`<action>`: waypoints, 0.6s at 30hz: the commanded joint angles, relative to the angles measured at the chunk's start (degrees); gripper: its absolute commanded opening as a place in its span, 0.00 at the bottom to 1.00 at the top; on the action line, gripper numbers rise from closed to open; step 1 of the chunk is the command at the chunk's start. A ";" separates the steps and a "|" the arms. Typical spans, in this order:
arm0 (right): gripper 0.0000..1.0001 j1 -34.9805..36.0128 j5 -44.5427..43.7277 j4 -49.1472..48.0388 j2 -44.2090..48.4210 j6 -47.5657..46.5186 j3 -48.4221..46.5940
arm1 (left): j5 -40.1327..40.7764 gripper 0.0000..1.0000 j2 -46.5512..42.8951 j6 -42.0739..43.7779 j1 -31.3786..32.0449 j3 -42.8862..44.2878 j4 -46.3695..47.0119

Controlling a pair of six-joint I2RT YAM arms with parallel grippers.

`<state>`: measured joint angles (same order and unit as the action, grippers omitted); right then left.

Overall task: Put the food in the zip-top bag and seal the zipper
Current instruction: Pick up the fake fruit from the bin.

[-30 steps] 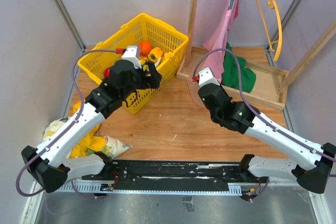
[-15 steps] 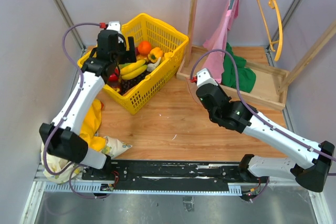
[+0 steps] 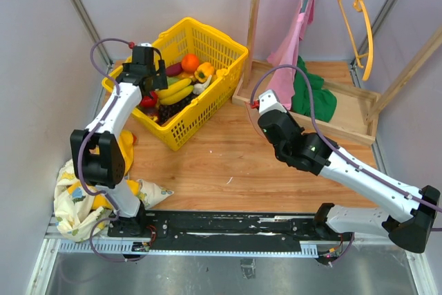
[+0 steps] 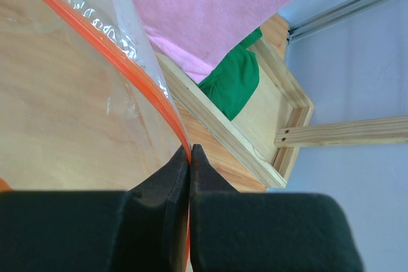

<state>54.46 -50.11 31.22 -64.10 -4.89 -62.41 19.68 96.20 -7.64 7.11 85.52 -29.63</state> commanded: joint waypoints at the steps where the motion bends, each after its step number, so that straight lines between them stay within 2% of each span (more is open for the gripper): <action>1: 0.01 0.85 -1.75 -1.02 -0.33 -0.21 -1.37 | 4.08 0.96 2.45 -1.85 -0.76 -3.18 6.51; 10: 0.01 0.85 -1.15 -1.52 -0.37 -0.31 -0.88 | 10.29 0.96 6.79 -6.16 -1.16 -8.73 14.41; 18: 0.01 0.85 -1.15 -2.19 -0.44 -0.46 -0.15 | 8.38 0.94 9.66 -8.94 -1.90 -11.55 18.48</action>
<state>54.46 -50.11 30.20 -64.58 -4.93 -62.41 27.55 104.22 -14.09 5.82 74.81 -15.88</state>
